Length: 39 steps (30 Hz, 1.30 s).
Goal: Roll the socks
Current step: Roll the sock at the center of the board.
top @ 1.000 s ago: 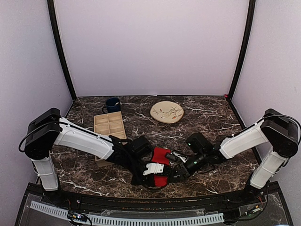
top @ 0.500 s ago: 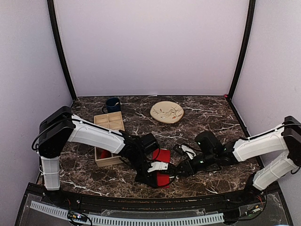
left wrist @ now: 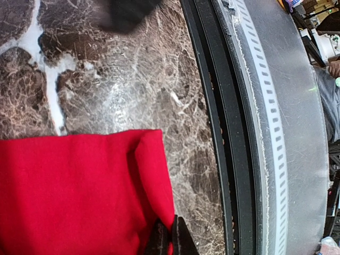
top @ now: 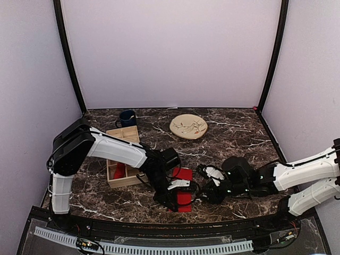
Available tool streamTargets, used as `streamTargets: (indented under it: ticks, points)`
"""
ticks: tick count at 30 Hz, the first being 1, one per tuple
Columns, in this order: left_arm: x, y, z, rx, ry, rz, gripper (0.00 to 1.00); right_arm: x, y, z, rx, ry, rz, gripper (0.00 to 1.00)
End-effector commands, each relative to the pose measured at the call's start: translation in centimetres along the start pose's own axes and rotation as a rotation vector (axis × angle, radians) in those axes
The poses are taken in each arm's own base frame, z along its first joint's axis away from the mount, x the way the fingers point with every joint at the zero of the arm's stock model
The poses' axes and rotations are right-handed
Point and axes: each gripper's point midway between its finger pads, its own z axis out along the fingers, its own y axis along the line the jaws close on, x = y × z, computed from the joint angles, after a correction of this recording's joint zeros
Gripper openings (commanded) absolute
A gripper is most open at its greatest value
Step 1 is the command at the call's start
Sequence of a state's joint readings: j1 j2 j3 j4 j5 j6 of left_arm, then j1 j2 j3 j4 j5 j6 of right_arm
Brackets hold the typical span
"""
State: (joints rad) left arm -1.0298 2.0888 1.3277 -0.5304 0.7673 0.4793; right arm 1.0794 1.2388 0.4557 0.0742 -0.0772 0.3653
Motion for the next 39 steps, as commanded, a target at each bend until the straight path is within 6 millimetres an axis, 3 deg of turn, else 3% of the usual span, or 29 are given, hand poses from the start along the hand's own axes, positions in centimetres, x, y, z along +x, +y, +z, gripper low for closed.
streamTargets:
  ticks: [1, 11, 22, 39]
  points:
    - [0.5, -0.3, 0.1, 0.054, 0.025, -0.041, 0.00, 0.1, 0.9, 0.2, 0.049, -0.010, -0.111, 0.43]
    - [0.6, 0.2, -0.2, 0.104, 0.012, -0.096, 0.00, 0.8, 4.1, 0.4, 0.096, -0.015, -0.325, 0.43]
    - [0.6, 0.7, -0.3, 0.147, 0.011, -0.144, 0.00, 1.9, 6.4, 2.9, 0.130, 0.066, -0.561, 0.41]
    - [0.6, 1.0, -0.4, 0.183, 0.011, -0.173, 0.00, 1.9, 6.8, 5.2, 0.151, 0.115, -0.730, 0.32]
